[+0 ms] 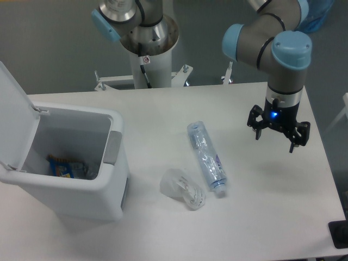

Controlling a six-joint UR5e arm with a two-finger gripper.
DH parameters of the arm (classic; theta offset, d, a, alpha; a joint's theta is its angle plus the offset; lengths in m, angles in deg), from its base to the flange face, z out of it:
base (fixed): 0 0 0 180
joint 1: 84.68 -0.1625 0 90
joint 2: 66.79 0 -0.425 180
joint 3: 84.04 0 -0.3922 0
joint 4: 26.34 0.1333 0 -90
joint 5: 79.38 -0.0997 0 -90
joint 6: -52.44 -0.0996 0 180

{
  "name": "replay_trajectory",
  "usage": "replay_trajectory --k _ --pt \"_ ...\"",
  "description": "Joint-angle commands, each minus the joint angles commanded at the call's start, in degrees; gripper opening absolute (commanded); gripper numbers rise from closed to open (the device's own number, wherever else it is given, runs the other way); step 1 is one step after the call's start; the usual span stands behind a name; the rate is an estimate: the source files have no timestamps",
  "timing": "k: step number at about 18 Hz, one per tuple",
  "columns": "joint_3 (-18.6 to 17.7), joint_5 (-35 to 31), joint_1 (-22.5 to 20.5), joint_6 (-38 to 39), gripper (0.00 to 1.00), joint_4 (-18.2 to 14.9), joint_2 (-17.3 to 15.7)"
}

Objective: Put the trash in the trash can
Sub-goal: 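Move the gripper over the crumpled clear plastic cup on the table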

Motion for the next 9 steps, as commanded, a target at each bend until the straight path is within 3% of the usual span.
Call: replay_trajectory --k 5,9 --pt "-0.4 0.7 0.0 0.4 1.0 0.3 -0.2" --pt "-2.5 5.9 0.1 1.8 1.0 0.5 -0.3"
